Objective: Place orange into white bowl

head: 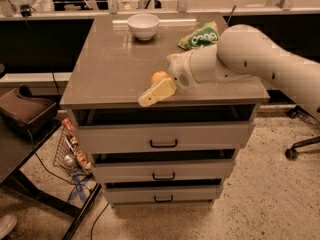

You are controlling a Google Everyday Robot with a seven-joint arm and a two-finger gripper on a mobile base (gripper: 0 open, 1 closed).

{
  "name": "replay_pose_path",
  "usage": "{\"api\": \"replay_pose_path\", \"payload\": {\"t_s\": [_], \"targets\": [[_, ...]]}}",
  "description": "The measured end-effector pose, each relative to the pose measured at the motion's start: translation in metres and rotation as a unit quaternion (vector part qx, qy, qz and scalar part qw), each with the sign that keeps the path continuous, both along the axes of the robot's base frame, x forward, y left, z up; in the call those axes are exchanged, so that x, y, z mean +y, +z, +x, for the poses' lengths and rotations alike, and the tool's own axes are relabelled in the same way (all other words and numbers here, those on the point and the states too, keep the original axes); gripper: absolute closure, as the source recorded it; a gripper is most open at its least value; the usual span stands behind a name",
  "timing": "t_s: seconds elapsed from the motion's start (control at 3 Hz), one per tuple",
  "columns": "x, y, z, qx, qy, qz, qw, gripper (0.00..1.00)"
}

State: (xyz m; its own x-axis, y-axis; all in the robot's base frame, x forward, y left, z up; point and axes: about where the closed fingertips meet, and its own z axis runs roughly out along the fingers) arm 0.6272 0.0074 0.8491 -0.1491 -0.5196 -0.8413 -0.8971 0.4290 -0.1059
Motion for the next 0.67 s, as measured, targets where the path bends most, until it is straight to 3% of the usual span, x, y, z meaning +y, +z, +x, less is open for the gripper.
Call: {"api": "replay_pose_path", "payload": {"t_s": [0.67], "targets": [[0.005,-0.0135,-0.0006,0.01,0.004,0.005,0.9999,0.49]]}}
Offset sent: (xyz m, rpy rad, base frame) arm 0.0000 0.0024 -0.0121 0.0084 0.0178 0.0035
